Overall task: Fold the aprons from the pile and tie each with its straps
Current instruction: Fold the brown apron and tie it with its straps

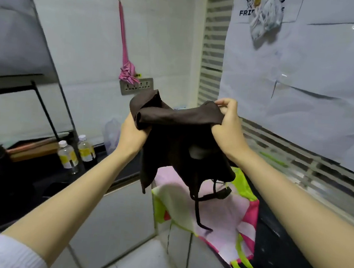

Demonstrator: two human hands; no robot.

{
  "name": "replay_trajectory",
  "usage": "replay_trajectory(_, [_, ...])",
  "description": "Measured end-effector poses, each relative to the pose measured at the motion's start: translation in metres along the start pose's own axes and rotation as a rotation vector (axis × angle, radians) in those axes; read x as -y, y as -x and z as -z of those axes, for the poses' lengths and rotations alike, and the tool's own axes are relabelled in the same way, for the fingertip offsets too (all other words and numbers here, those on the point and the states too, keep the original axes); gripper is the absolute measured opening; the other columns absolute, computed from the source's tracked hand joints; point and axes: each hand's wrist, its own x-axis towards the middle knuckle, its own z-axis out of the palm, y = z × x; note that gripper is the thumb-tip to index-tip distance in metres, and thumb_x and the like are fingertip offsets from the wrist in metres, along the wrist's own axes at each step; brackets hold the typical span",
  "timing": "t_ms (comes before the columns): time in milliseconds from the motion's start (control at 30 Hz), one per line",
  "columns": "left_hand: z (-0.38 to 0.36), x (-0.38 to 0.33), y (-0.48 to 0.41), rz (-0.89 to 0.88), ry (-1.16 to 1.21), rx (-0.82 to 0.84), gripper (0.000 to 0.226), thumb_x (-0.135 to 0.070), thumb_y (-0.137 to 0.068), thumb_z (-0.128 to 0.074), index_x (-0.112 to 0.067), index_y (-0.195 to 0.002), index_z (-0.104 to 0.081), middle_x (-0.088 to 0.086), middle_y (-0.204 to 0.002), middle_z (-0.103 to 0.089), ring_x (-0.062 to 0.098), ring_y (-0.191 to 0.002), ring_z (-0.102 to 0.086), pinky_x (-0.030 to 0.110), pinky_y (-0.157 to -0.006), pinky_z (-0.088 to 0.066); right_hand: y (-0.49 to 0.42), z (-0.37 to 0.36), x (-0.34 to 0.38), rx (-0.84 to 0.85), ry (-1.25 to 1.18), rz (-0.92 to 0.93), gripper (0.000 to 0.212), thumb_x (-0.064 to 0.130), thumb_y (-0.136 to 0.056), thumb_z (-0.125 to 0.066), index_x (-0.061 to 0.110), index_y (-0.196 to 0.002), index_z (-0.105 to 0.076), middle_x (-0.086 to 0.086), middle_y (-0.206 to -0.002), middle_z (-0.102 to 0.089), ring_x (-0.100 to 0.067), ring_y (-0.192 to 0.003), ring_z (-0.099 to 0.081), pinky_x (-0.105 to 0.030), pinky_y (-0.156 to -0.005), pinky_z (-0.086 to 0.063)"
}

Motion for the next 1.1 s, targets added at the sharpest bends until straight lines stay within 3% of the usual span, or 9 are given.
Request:
replay_trajectory(167, [0.055, 0.041, 0.024, 0.094, -0.210, 0.105, 0.007, -0.012, -0.094, -0.048, -0.010, -0.087, -0.051, -0.006, -0.071, -0.053, 0.008, -0.065, -0.048, 0.025, -0.057, -0.036, 0.030, -0.049, 0.004, 0.159, -0.058, -0.094, 0.038, -0.009, -0.084, -0.050, 0.014, -0.111, -0.038, 0.002, -0.100, -0.053, -0.003, -0.087, -0.053, -0.003, -0.065, -0.039])
replay_trajectory(367, [0.107, 0.071, 0.043, 0.184, -0.507, 0.196, 0.018, 0.006, -0.087, -0.044, -0.009, -0.081, -0.052, 0.007, -0.072, -0.053, 0.019, -0.063, -0.046, 0.028, -0.050, -0.027, 0.061, -0.068, 0.000, 0.737, 0.627, -0.371, 0.024, 0.013, -0.086, -0.065, 0.011, -0.104, -0.050, -0.008, -0.103, -0.057, -0.015, -0.083, -0.051, -0.012, -0.052, -0.036])
replay_trajectory(600, [0.125, 0.053, 0.055, -0.078, -0.144, -0.240, 0.040, 0.015, -0.084, -0.036, -0.003, -0.117, -0.049, 0.002, -0.100, -0.052, 0.013, -0.089, -0.049, 0.006, -0.066, -0.033, 0.092, -0.086, -0.001, -0.195, 0.470, 0.189, 0.061, -0.020, -0.056, -0.045, 0.001, -0.113, -0.049, -0.018, -0.103, -0.061, -0.035, -0.089, -0.054, -0.037, -0.074, -0.038])
replay_trajectory(667, [0.125, 0.076, 0.062, -0.133, -0.201, -0.117, 0.032, 0.017, -0.082, -0.041, 0.002, -0.106, -0.055, 0.011, -0.100, -0.058, 0.018, -0.091, -0.055, 0.006, -0.072, -0.034, 0.111, -0.091, -0.020, -0.075, 0.550, 0.138, 0.060, -0.019, -0.057, -0.047, 0.003, -0.113, -0.049, -0.017, -0.104, -0.061, -0.034, -0.091, -0.055, -0.038, -0.075, -0.041])
replay_trajectory(733, [0.127, 0.116, 0.067, 0.043, -0.567, 0.355, 0.010, 0.008, -0.084, -0.052, 0.003, -0.088, -0.059, 0.027, -0.102, -0.062, 0.037, -0.098, -0.059, 0.022, -0.070, -0.037, 0.130, -0.093, -0.050, 0.426, 0.775, -0.138, 0.046, -0.012, -0.069, -0.046, 0.010, -0.109, -0.050, -0.018, -0.104, -0.062, -0.036, -0.098, -0.059, -0.037, -0.072, -0.045])
replay_trajectory(800, [0.128, 0.148, 0.082, 0.321, -0.803, 0.763, 0.016, -0.009, -0.087, -0.061, -0.001, -0.101, -0.063, 0.021, -0.111, -0.064, 0.035, -0.106, -0.059, 0.029, -0.079, -0.041, 0.148, -0.089, -0.077, 0.716, 0.889, -0.364, 0.030, -0.007, -0.075, -0.044, 0.018, -0.091, -0.049, -0.018, -0.100, -0.062, -0.035, -0.101, -0.060, -0.031, -0.067, -0.039])
replay_trajectory(867, [0.124, 0.163, 0.096, 0.330, -0.686, 0.700, 0.022, -0.004, -0.088, -0.057, -0.006, -0.108, -0.065, 0.015, -0.110, -0.066, 0.031, -0.107, -0.059, 0.027, -0.079, -0.039, 0.159, -0.087, -0.087, 0.566, 0.825, -0.355, 0.030, -0.007, -0.073, -0.044, 0.021, -0.081, -0.038, -0.013, -0.086, -0.057, -0.035, -0.091, -0.059, -0.033, -0.063, -0.036])
replay_trajectory(1000, [0.115, 0.155, 0.103, 0.226, -0.466, 0.161, 0.048, 0.020, -0.075, -0.038, -0.001, -0.116, -0.053, 0.012, -0.107, -0.060, 0.031, -0.104, -0.057, 0.027, -0.085, -0.041, 0.160, -0.085, -0.082, 0.223, 0.723, -0.215, 0.043, -0.011, -0.068, -0.046, 0.014, -0.103, -0.044, -0.009, -0.090, -0.056, -0.036, -0.079, -0.054, -0.039, -0.062, -0.042])
replay_trajectory(1100, [0.110, 0.161, 0.094, 0.285, -0.606, 0.486, 0.040, 0.011, -0.084, -0.039, 0.000, -0.120, -0.052, 0.022, -0.121, -0.058, 0.037, -0.114, -0.053, 0.033, -0.089, -0.040, 0.155, -0.073, -0.095, 0.600, 0.887, -0.354, 0.028, 0.012, -0.074, -0.064, 0.015, -0.101, -0.056, -0.006, -0.093, -0.063, -0.030, -0.093, -0.062, -0.031, -0.067, -0.042])
